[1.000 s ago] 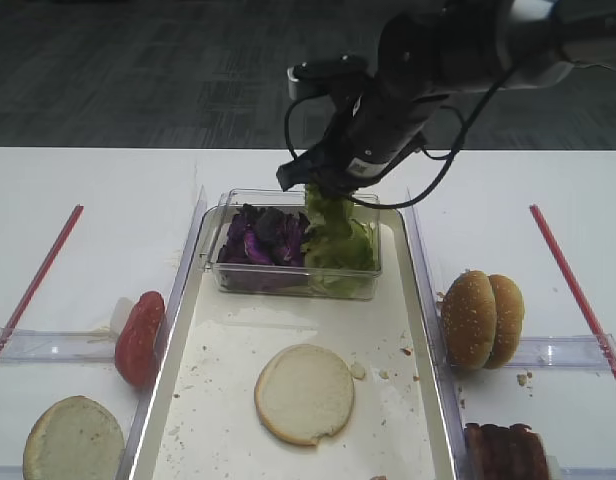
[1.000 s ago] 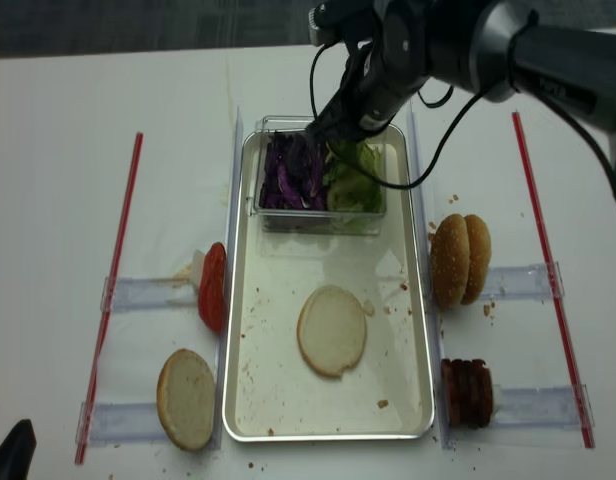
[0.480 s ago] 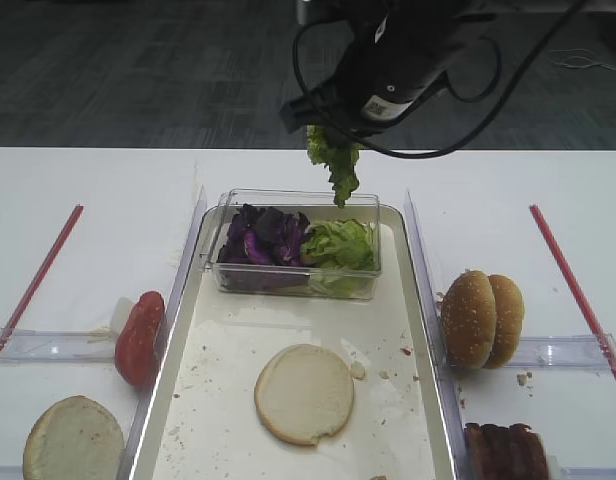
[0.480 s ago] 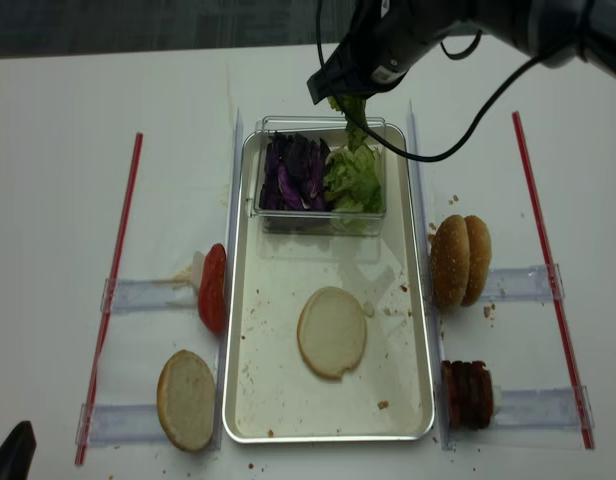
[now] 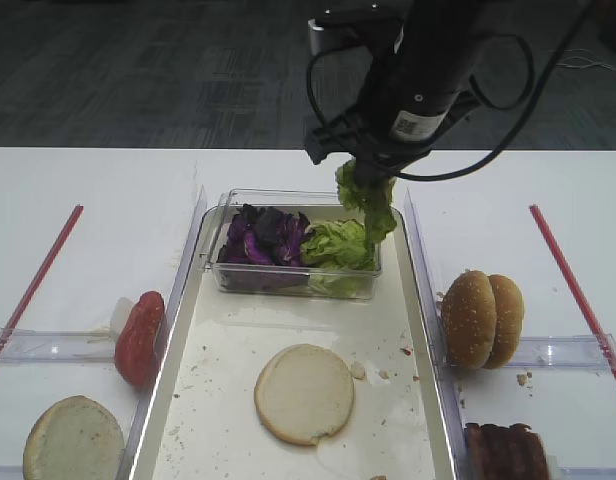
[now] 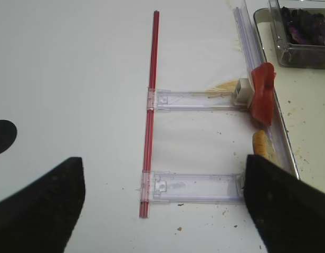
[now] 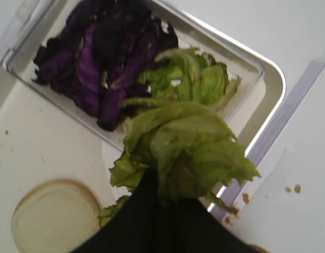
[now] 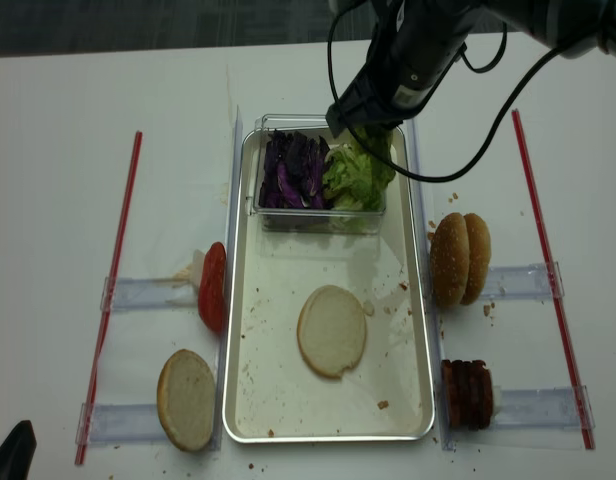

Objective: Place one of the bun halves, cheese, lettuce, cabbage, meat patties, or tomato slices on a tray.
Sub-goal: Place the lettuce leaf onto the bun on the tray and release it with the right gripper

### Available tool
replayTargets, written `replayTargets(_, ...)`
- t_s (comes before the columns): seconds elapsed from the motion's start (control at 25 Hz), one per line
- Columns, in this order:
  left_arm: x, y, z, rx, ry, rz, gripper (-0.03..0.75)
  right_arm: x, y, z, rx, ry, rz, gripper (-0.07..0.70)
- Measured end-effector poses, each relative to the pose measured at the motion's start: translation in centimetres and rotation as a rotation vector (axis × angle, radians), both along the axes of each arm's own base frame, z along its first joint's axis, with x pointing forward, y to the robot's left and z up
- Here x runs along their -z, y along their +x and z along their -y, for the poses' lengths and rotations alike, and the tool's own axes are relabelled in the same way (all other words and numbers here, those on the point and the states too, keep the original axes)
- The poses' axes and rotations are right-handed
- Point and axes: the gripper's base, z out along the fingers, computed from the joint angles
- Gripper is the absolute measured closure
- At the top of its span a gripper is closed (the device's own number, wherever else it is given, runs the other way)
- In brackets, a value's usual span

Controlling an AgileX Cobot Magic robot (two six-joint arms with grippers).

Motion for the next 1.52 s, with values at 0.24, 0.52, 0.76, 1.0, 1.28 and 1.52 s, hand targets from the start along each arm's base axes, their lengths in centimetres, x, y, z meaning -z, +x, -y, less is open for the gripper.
replayTargets(0.24, 0.0, 0.0, 0.0, 0.000, 0.000, 0.000, 0.116, 0.5, -1.3, 0.8, -0.012, -0.100, -0.151, 0.563)
replayTargets(0.52, 0.0, 0.0, 0.0, 0.000, 0.000, 0.000, 0.115, 0.5, -1.9, 1.2, -0.015, -0.135, -0.208, 0.563)
replayTargets(0.76, 0.0, 0.0, 0.0, 0.000, 0.000, 0.000, 0.115, 0.4, -1.9, 1.2, -0.011, -0.130, -0.210, 0.563)
replayTargets(1.0, 0.0, 0.0, 0.0, 0.000, 0.000, 0.000, 0.116, 0.4, -2.0, 1.2, -0.009, -0.131, -0.213, 0.564)
replayTargets(1.28, 0.0, 0.0, 0.0, 0.000, 0.000, 0.000, 0.116, 0.4, -2.0, 1.2, 0.001, -0.129, -0.215, 0.564)
replayTargets(1.52, 0.0, 0.0, 0.0, 0.000, 0.000, 0.000, 0.115, 0.4, -4.2, 2.4, 0.004, -0.141, -0.240, 0.564)
